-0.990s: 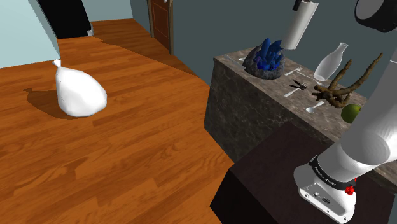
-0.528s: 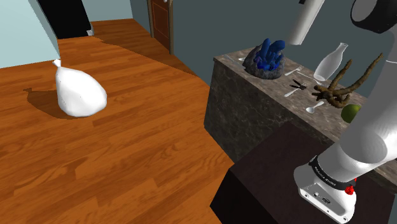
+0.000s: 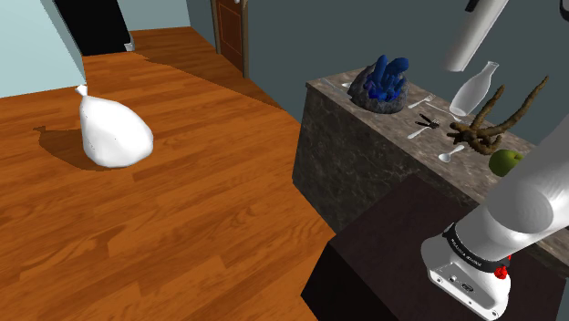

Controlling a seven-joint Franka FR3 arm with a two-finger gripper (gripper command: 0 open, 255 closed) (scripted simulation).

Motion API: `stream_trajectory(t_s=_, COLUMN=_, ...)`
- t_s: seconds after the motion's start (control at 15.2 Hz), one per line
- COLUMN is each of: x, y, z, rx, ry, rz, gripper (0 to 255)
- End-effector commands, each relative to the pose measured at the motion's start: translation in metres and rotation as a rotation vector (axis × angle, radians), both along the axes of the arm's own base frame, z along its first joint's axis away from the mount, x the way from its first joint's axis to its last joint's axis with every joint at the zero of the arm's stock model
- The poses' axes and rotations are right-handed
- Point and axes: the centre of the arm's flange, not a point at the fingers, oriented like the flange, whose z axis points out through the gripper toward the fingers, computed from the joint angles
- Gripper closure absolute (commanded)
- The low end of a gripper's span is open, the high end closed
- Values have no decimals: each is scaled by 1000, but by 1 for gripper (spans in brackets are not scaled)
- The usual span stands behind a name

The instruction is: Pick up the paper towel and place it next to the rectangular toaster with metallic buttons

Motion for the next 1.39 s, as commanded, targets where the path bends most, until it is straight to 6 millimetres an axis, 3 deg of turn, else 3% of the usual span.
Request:
stream_trajectory(t_s=0.0, x=-22, y=-10, z=-1, rx=0, ry=0, rz=1, gripper=255)
stream_trajectory(t_s=1.32, x=-259, y=-128, z=0, rx=0, ry=0, rz=1, gripper=255)
